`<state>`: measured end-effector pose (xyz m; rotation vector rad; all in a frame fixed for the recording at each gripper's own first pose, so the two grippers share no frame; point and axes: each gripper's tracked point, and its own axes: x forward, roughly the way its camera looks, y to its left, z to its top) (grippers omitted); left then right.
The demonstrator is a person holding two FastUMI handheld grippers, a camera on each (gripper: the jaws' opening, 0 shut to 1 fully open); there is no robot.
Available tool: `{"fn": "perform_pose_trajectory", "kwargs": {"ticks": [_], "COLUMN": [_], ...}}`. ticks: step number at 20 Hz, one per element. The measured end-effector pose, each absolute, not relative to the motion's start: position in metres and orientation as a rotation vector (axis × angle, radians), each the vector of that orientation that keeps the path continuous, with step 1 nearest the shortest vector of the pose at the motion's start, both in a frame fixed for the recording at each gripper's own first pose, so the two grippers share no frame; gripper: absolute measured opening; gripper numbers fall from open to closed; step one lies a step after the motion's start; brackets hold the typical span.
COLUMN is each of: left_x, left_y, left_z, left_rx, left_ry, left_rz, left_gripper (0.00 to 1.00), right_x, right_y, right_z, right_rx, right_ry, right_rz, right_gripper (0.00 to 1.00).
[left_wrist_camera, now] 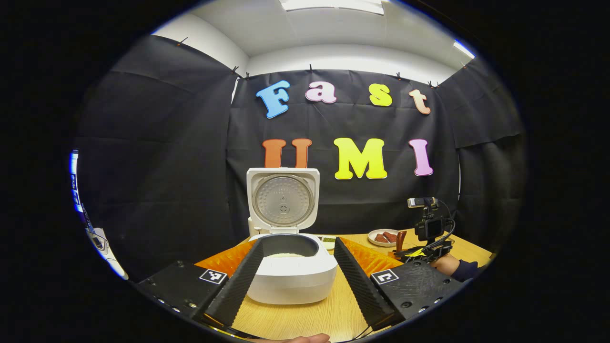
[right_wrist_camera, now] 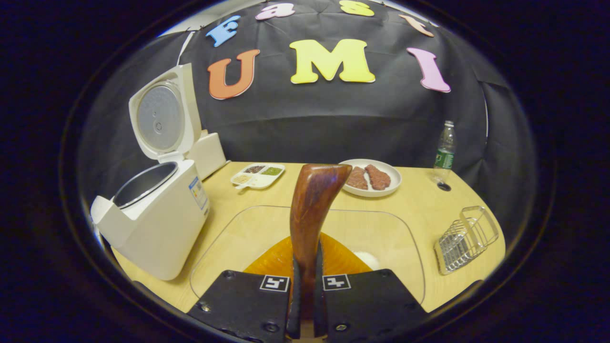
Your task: Close the left gripper, press the button to open the rice cooker; take a wooden spoon from the chopstick holder with the right hand, scoop a spoonful of rice and pour it into the rice cooker, then put the wooden spoon back into the chopstick holder.
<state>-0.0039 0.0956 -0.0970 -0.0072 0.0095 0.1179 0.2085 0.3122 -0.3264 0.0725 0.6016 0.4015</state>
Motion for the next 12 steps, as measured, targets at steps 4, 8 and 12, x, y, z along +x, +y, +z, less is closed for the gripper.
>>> {"fn": "perform_pose_trajectory", "kwargs": {"ticks": [4, 8, 12], "left_x": [-0.003, -0.001, 0.001], "left_y": [0.096, 0.095, 0.096], "left_z": [-0.096, -0.101, -0.102], "left_rx": [0.009, 0.003, 0.001], "left_ry": [0.008, 0.021, 0.027], "left_rz": [0.118, 0.112, 0.116], "left_gripper": [0.94, 0.94, 0.94], "right_x": [0.202, 0.198, 0.196], "right_y": [0.344, 0.355, 0.355], "right_z": [-0.324, -0.322, -0.317], "right_rx": [0.097, 0.194, 0.354], "right_ry": [0.620, 0.647, 0.693], "right_rz": [0.540, 0.635, 0.673], "right_gripper": [0.12, 0.12, 0.12]}}
